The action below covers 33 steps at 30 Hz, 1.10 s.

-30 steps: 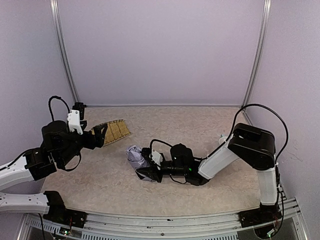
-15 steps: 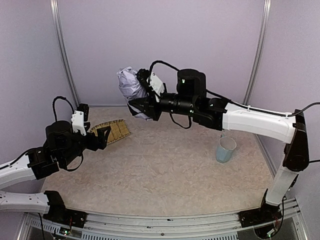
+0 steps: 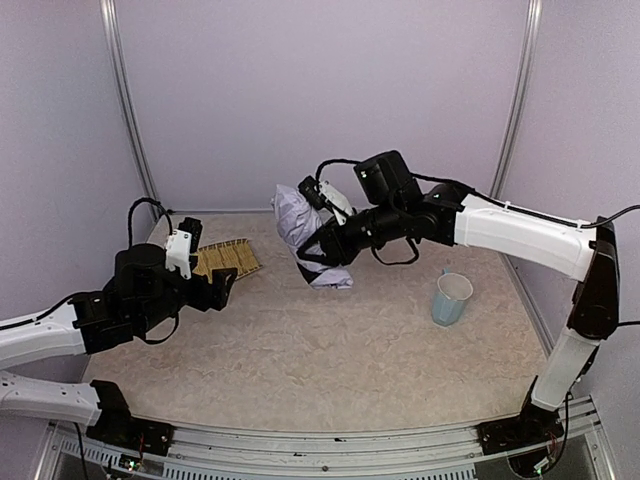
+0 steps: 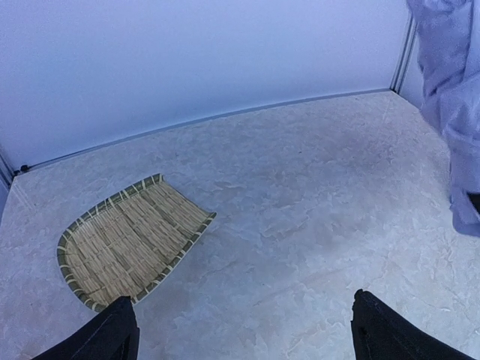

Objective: Put away the umbrella

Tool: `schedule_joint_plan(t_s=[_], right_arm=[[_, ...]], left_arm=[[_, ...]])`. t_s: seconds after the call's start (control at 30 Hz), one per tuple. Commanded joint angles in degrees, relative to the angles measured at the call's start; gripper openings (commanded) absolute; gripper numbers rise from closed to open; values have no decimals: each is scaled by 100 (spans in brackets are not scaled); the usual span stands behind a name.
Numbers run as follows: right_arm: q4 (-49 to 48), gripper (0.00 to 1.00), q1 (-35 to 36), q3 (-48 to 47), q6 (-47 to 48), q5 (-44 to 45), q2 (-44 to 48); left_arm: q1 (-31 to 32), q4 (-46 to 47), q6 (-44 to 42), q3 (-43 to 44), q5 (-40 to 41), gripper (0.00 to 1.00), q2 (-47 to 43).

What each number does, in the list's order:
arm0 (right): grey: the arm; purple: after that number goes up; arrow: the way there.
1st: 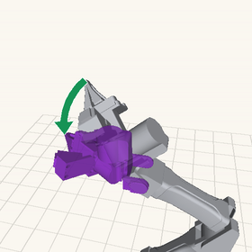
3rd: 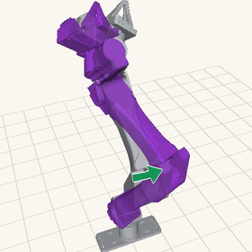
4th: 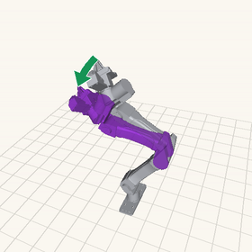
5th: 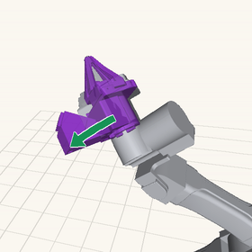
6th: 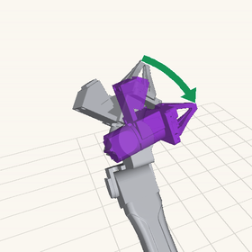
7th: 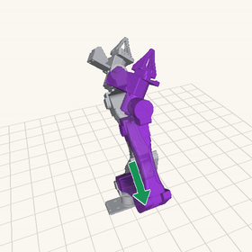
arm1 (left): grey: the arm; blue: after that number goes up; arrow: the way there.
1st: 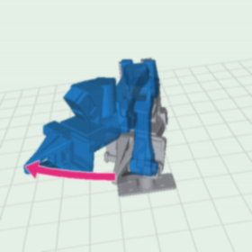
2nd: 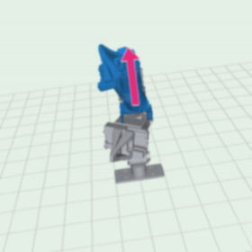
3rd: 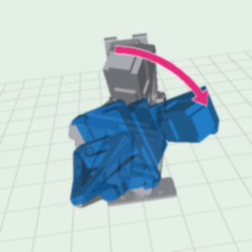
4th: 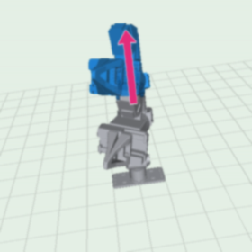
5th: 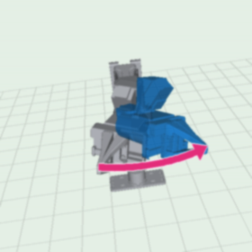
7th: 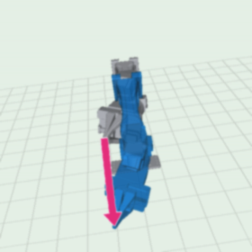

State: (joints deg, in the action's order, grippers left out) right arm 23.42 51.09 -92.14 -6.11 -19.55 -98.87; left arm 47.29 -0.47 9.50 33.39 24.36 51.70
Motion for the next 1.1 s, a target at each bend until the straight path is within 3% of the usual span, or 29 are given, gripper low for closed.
schedule_joint_plan(t_s=[0.0,0.23,0.43,0.53,0.63,0.7,0.77,0.9,1.07], right_arm=[[-297,8,-14,314,-1107,142,-234],[1705,8,-15,-568,-755,3549,-1487],[3320,11,-16,-1483,-858,5086,-2572],[3771,17,-12,-1807,-888,5052,-3005],[4130,36,10,-2154,-916,4843,-3470],[4218,58,57,-2321,-867,4637,-3606],[4223,98,141,-2419,-807,4463,-3611],[3989,100,376,-2631,-510,3680,-3226],[2871,100,416,-2117,-14,1575,-1915]], left_arm=[[-18,157,159,148,-327,95,260],[77,73,207,114,-370,95,505],[88,47,111,76,-288,95,482],[96,43,75,72,-270,95,464],[96,22,64,72,-235,95,448],[96,12,63,63,-225,96,442],[98,-3,55,71,-232,96,446],[105,-32,36,89,-221,96,470],[105,-46,9,145,-230,96,499]])
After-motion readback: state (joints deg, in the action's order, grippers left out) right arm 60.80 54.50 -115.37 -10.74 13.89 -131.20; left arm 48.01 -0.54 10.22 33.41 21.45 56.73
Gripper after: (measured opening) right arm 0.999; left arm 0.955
